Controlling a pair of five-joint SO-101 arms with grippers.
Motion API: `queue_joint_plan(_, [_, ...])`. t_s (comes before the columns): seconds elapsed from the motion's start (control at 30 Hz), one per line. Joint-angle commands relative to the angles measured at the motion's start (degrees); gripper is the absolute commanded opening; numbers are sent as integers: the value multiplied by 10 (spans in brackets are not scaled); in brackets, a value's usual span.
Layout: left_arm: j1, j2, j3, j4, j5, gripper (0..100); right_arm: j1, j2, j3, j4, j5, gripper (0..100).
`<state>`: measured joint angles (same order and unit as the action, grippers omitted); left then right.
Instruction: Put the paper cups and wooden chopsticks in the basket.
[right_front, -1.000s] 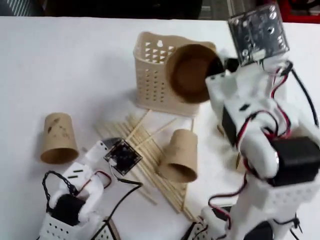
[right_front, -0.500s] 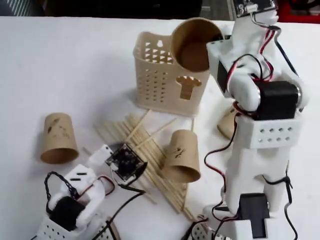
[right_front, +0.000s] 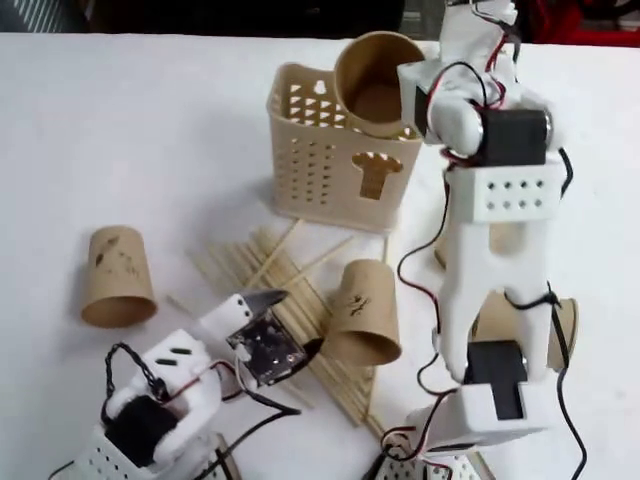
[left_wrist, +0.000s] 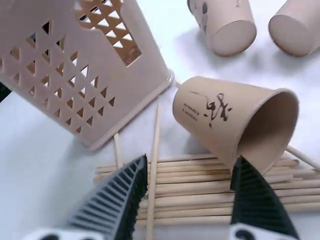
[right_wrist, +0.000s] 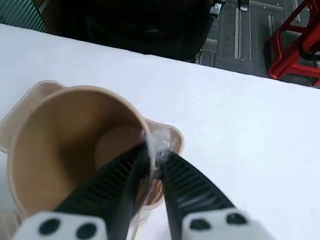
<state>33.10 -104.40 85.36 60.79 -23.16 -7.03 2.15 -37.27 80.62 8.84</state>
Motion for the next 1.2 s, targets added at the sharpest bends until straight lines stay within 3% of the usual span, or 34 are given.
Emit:
queue_joint_plan(0.0, [33,3,-20,-17,8,271,7,14,-20,-20,-4,20])
queue_joint_plan(0.2, [44,4,-1,-51,25,271,7,44,-20,-24,-4,20])
queue_joint_plan(0.4, [45,19,-55,-22,28,271,3,48,-20,-28,-6,20])
queue_joint_plan(0.7, [48,276,-171,-25,28,275,2,49,-18,-38,-35,22])
queue_joint_plan(0.97, [130,390,-178,-91,41,272,3,49,-16,-38,-33,22])
queue_joint_plan(1.17, [110,492,-179,-187,61,271,3,50,-15,-36,-35,24])
